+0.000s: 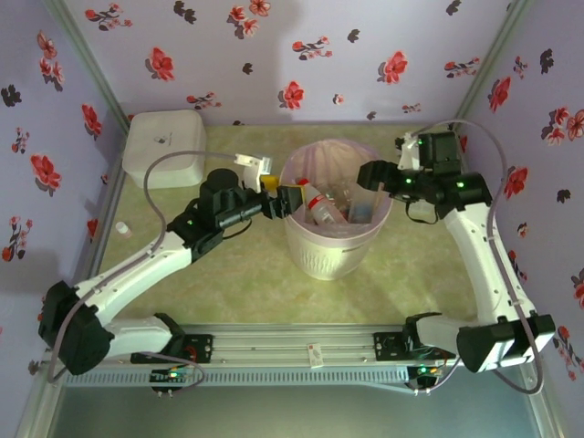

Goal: Put the plastic bottles in the bin

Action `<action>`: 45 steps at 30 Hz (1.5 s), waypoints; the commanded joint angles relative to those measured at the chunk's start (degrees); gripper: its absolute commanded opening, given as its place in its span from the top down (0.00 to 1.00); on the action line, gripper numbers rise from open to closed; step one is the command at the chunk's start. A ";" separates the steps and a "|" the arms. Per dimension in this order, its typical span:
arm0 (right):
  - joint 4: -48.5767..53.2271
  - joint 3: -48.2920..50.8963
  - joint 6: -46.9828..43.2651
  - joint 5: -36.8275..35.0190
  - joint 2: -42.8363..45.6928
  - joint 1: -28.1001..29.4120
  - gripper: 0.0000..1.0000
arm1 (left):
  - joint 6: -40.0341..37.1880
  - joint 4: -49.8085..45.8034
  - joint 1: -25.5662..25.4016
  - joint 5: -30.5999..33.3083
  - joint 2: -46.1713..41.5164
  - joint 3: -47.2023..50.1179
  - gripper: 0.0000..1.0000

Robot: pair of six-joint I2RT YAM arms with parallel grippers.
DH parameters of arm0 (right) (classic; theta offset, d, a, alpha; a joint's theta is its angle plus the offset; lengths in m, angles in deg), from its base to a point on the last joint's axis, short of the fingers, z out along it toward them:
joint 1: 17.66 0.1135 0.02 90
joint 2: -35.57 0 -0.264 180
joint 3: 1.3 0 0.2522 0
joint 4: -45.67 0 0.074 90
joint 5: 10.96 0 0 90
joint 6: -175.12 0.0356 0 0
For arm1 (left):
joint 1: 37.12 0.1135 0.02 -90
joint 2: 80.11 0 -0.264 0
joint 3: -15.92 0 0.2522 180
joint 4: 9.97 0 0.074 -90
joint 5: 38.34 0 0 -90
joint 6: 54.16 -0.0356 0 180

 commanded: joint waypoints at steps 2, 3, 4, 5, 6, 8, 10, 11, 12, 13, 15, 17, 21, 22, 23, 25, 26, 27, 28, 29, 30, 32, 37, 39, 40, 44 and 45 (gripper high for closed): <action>-10.19 0.32 5.47 2.99 -3.20 7.40 0.20 | -2.24 -2.05 0.80 5.42 -5.94 1.92 0.13; -11.64 0.13 6.25 2.37 -4.30 9.30 0.20 | -2.31 -3.59 1.21 7.13 -7.47 2.41 0.13; -13.66 -0.05 6.92 1.77 -5.39 11.14 0.20 | -2.50 -4.97 1.62 8.78 -9.06 2.93 0.13; -14.80 -0.36 7.39 1.49 -6.32 12.36 0.20 | -2.70 -6.26 1.94 10.36 -10.76 3.59 0.13; -16.07 -0.98 7.90 1.06 -7.75 13.93 0.20 | -2.99 -7.74 2.36 12.34 -12.68 4.31 0.13; -18.60 -2.46 8.83 0.08 -10.32 16.88 0.20 | -3.33 -10.65 3.28 16.01 -16.46 5.72 0.14; -21.26 -4.61 9.72 -0.76 -13.30 19.80 0.20 | -3.55 -13.51 4.50 19.10 -20.84 7.19 0.14; -22.38 -5.52 10.16 -1.01 -14.77 20.86 0.20 | -3.58 -15.27 5.21 20.40 -22.59 7.65 0.14; -23.50 -6.68 10.51 -1.08 -16.39 22.02 0.20 | -3.51 -17.31 6.01 22.12 -24.54 8.00 0.15; -24.59 -8.10 10.81 -1.33 -18.33 23.15 0.20 | -3.44 -19.33 6.89 23.50 -26.16 8.25 0.16; -26.30 -10.12 11.29 -1.47 -21.25 24.82 0.20 | -3.47 -22.99 9.20 24.28 -28.45 8.02 0.17; -27.00 -12.86 11.33 -1.43 -24.53 26.41 0.20 | -3.76 -26.55 11.54 24.06 -29.36 6.93 0.17; -28.35 -17.84 11.40 -1.19 -29.90 29.05 0.20 | -5.06 -30.54 14.45 23.53 -28.59 4.97 0.17; -28.32 -18.97 11.44 -1.05 -31.07 29.37 0.20 | -5.08 -31.09 15.04 23.53 -28.02 4.52 0.17; -28.06 -20.20 11.32 -1.03 -31.84 29.62 0.20 | -5.10 -31.32 15.46 23.53 -27.54 4.21 0.17; -27.44 -22.12 10.75 -1.32 -32.74 29.65 0.20 | -4.90 -31.71 16.51 23.46 -26.48 3.65 0.17; -26.83 -22.95 10.05 -1.61 -32.81 29.61 0.19 | -4.78 -31.61 16.91 23.35 -26.16 3.53 0.17; -25.66 -23.97 8.80 -2.22 -32.69 29.65 0.18 | -4.63 -31.43 17.28 23.20 -25.65 3.39 0.17; -23.82 -24.94 7.24 -3.22 -32.32 29.62 0.17 | -4.54 -30.99 17.55 22.77 -25.30 3.35 0.18; -21.76 -25.80 5.53 -4.48 -31.85 29.57 0.15 | -4.54 -30.33 17.68 22.10 -24.92 3.44 0.18; -20.24 -26.20 4.40 -5.93 -31.12 29.40 0.14 | -4.45 -29.79 17.75 21.77 -24.83 3.63 0.18; -18.12 -25.45 2.87 -8.17 -28.66 28.46 0.11 | -4.42 -28.68 17.82 21.42 -24.32 3.97 0.18; -17.19 -19.29 3.58 -12.11 -20.37 24.11 0.04 | -4.14 -27.83 17.94 20.78 -23.70 4.18 0.18; -17.31 -16.44 4.97 -14.49 -17.00 21.92 0.03 | -4.35 -28.13 17.95 20.63 -23.75 3.80 0.18; -17.38 -14.92 5.92 -15.89 -15.48 20.60 0.02 | -4.60 -28.50 17.94 20.63 -23.79 3.51 0.18; -14.56 -10.39 9.71 -23.81 -11.44 15.02 0.04 | -4.99 -29.17 17.96 20.51 -24.17 3.04 0.18; -13.35 -9.57 10.77 -25.78 -11.05 13.83 0.05 | -5.06 -29.16 17.96 20.50 -24.25 2.97 0.18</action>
